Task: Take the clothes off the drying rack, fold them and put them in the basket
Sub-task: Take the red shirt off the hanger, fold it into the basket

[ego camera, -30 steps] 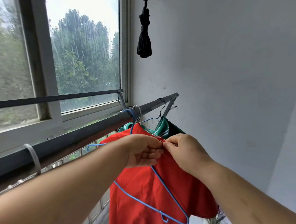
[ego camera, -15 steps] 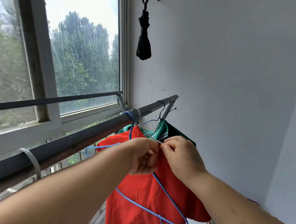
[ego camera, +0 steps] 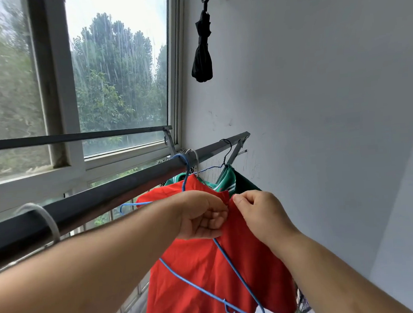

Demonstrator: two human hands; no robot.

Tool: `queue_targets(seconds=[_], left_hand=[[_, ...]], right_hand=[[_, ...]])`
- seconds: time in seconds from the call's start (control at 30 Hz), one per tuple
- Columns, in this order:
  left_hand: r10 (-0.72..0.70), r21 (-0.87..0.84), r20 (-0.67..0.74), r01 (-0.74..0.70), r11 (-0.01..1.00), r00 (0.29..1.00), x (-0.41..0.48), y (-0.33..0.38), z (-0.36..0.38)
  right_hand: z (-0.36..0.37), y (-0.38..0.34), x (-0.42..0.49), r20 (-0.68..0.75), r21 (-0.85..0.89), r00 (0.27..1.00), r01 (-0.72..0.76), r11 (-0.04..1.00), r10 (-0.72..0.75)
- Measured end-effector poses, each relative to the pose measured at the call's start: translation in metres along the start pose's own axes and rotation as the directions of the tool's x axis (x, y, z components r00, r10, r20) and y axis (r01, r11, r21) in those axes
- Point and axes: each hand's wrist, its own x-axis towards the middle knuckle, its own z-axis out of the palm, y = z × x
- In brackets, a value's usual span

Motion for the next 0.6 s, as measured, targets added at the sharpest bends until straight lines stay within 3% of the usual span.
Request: queue_targets(seconds=[0.17,0.3,0.5,0.6], left_hand=[[0.117,-0.042,0.076,-0.114,0.993,0.990,-0.002,-0.004,-0.010],[0.080,-0.023,0.044,-0.079,0.997,0.996,-0.001,-0.006,-0.012],[0.012,0.010,-0.021,-0.011,1.000,1.000,0.003,-0.004,-0.005],[-0.010,0.013,-0.055,0.011,1.000,0.998,0.006,-0.003,-0.001]], right_hand=[[-0.004,-0.012,0.006,0.150,-0.028,0.988,-0.019,0.999,0.023],[0.004,-0.014,0.016,0.139,-0.011,0.989,-0.043,0.999,0.044],[0.012,-0.010,0.019,0.065,-0.218,0.998,0.020,0.976,-0.006],[0.016,-0.010,0.016,0.012,-0.221,1.000,0.023,0.975,-0.021]])
